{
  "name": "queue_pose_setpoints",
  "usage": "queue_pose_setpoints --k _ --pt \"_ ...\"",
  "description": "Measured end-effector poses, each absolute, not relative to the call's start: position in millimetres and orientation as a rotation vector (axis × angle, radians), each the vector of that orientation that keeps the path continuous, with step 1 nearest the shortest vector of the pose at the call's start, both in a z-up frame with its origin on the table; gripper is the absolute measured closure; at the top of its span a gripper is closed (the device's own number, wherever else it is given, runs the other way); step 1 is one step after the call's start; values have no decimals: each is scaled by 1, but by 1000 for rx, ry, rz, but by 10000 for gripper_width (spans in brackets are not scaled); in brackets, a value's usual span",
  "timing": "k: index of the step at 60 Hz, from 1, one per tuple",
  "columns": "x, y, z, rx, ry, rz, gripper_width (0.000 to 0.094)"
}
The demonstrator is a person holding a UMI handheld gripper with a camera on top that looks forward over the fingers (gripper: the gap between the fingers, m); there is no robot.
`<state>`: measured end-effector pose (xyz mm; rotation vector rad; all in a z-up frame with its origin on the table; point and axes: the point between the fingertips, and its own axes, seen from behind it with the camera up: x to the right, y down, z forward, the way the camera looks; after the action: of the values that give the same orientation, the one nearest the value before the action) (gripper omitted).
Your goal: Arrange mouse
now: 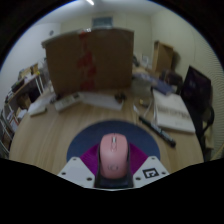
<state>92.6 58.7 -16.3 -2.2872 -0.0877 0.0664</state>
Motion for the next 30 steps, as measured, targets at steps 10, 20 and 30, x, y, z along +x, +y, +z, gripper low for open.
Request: queue_pose_setpoints --k 10,20,30 --pt "89 56 -16 -2325 -90 99 247" --pt "95 25 15 -2354 -15 9 95" --pt "70 -30 85 -2275 -48 -36 90"
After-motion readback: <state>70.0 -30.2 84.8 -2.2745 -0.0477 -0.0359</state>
